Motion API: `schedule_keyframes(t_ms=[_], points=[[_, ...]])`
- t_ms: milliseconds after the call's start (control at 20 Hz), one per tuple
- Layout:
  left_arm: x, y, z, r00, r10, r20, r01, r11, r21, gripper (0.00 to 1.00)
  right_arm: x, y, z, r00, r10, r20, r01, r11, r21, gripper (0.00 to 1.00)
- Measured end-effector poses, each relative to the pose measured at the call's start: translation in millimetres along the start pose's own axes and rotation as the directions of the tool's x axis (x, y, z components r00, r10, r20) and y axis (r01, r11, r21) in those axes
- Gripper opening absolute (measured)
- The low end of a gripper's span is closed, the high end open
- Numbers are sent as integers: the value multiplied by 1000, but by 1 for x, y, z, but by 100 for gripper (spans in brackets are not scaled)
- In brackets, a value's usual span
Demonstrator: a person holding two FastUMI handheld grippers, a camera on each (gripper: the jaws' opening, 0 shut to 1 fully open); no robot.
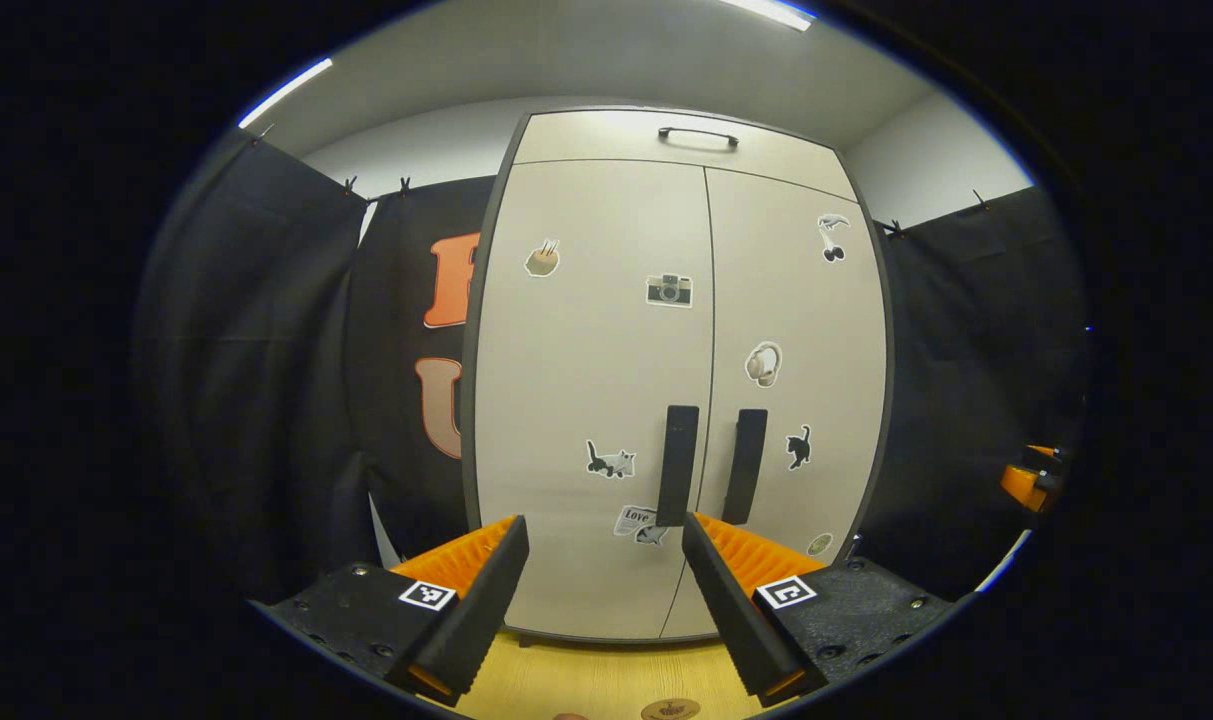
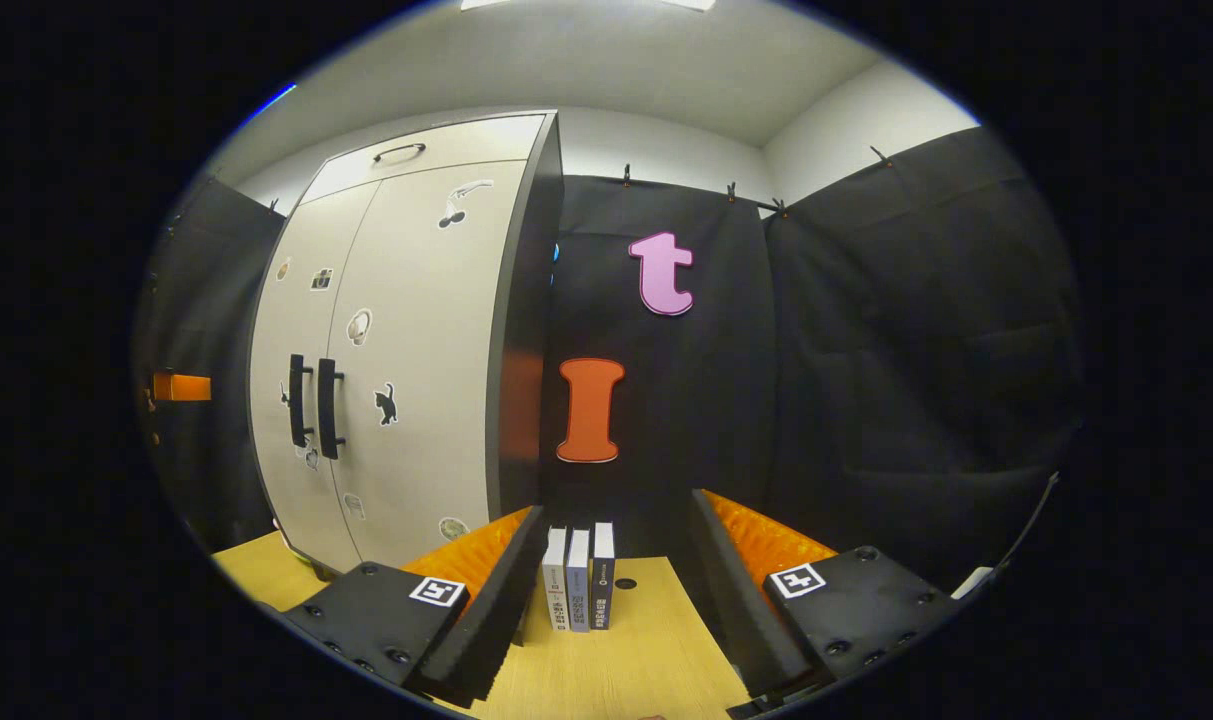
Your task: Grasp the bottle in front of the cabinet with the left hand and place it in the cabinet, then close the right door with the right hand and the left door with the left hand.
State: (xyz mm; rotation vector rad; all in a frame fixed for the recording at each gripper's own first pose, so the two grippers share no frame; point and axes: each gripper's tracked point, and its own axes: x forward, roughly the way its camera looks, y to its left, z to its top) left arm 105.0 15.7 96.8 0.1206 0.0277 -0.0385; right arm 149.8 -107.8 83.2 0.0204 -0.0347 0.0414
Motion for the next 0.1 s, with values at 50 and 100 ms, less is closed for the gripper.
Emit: schedule_keyframes(t_ms=[50,100], points=[[-1,-4,2,1000,-7,4,7,1000,-5,94,-2,-1,0,1000,-1,1,1,1000,-1,87],[-2,-8,3,1000,-13,6,13,1000,-7,94,-3,-4,2,1000,-2,3,2,1000,-2,87]])
